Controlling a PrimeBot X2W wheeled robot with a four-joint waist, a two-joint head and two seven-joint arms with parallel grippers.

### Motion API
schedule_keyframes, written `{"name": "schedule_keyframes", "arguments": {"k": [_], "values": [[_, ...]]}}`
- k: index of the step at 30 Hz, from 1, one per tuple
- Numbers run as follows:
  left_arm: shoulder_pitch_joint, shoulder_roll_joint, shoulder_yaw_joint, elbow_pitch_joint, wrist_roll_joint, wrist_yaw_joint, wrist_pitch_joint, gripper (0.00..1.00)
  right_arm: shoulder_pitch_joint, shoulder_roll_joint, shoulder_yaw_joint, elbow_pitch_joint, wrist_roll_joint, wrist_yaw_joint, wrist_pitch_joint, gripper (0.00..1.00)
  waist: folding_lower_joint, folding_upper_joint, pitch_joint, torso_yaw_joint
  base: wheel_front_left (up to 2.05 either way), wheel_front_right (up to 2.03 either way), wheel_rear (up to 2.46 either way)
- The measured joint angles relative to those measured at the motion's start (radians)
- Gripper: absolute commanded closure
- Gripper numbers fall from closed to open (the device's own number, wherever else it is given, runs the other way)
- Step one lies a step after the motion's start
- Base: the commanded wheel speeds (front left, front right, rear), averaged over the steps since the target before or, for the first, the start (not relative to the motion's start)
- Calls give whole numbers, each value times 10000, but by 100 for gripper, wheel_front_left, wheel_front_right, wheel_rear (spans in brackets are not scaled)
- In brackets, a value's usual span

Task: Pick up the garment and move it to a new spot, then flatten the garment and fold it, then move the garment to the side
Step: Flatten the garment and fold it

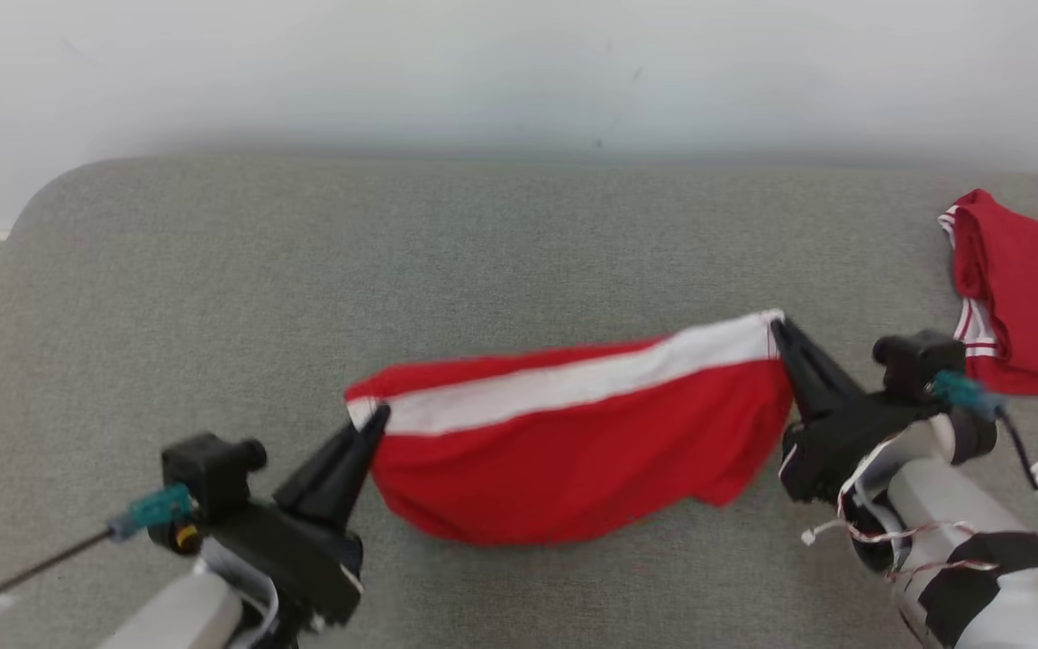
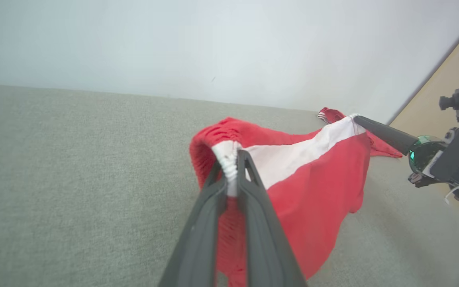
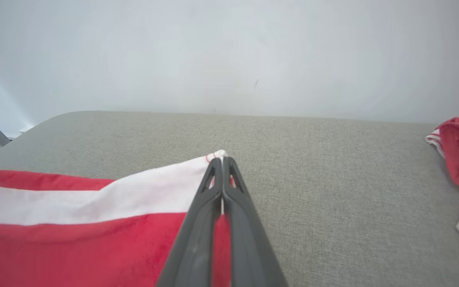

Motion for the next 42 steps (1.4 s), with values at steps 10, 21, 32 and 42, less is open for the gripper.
{"name": "schedule_keyframes", "arguments": {"k": [10, 21, 32, 42], "values": [[-3065, 0, 625, 86, 50, 0, 433, 100, -1695, -385, -779, -1285, 52, 0, -8, 100, 0, 0, 181, -408, 0, 0, 0], [-9495, -470, 978, 1503, 194, 0, 1599, 100, -6937, -867, -1384, -1434, 207, 0, 909, 100, 3, 1, 2129, -703, 0, 0, 0], [-14195, -938, 527, 3438, 366, -2, 1797, 100, -11511, -675, -1958, 253, -102, 0, 1444, 100, 5, 2, 4464, -1097, 0, 0, 0], [-15536, -1174, -566, 4510, -263, -4, 1490, 100, -13087, -374, -1682, 1547, -420, -2, 1091, 100, 3, 2, 5967, -1536, 0, 0, 0]]}}
